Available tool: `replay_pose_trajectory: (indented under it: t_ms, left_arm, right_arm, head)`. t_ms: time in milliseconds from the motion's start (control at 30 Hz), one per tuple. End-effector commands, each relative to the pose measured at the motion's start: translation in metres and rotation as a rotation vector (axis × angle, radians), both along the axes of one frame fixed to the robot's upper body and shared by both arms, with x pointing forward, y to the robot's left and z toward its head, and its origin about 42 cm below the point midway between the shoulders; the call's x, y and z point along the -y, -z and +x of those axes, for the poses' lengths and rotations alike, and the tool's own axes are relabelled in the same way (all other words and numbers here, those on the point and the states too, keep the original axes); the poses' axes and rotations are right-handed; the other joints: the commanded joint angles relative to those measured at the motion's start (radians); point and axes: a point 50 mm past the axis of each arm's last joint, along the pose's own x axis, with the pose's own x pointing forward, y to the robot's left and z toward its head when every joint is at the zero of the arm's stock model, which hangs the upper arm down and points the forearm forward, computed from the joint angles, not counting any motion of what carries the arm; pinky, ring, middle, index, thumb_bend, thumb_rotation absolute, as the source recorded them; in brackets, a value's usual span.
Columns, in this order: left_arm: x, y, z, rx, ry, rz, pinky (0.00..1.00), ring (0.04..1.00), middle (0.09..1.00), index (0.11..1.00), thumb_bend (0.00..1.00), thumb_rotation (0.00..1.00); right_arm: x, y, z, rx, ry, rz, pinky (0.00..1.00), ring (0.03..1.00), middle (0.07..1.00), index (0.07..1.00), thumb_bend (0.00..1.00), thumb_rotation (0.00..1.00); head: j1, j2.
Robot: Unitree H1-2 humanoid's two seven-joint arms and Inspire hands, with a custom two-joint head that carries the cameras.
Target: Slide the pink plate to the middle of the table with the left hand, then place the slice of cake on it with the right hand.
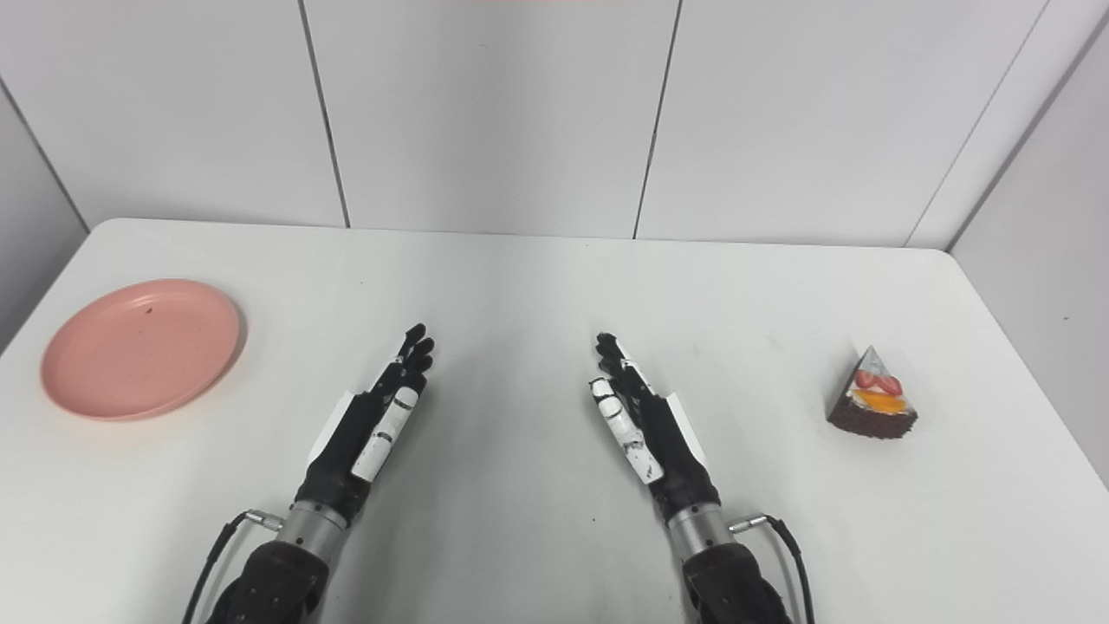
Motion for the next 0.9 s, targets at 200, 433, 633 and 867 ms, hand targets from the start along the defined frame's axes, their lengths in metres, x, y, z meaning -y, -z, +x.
replay_pose_trajectory:
  t_ms: [200, 433, 633, 867]
  left_arm:
    - [-0.0051, 0.0207, -0.0125, -0.085, 0.0, 0.015, 0.94, 0.969, 0.977, 0.964, 0.44, 1.0]
    - [-0.0056, 0.0211, -0.012, -0.085, 0.001, 0.009, 0.95, 0.968, 0.978, 0.965, 0.44, 1.0]
    - [-0.006, 0.0212, -0.012, -0.084, 0.001, 0.011, 0.94, 0.967, 0.979, 0.965, 0.45, 1.0]
    - [-0.0062, 0.0217, -0.0118, -0.084, 0.004, 0.009, 0.94, 0.968, 0.98, 0.968, 0.45, 1.0]
  right_arm:
    - [-0.0057, 0.0142, -0.0077, -0.057, -0.042, -0.025, 0.91, 0.925, 0.938, 0.935, 0.29, 1.0]
    - [-0.0063, 0.0141, -0.0075, -0.06, -0.047, -0.025, 0.92, 0.927, 0.938, 0.937, 0.3, 1.0]
    - [-0.0065, 0.0141, -0.0074, -0.057, -0.049, -0.036, 0.92, 0.926, 0.939, 0.937, 0.31, 1.0]
    - [-0.0073, 0.0135, -0.0077, -0.063, -0.051, -0.033, 0.92, 0.929, 0.941, 0.938, 0.31, 1.0]
  head:
    - [0.001, 0.0]
    - [-0.001, 0.0]
    - [-0.001, -0.001]
    - [-0.002, -0.001]
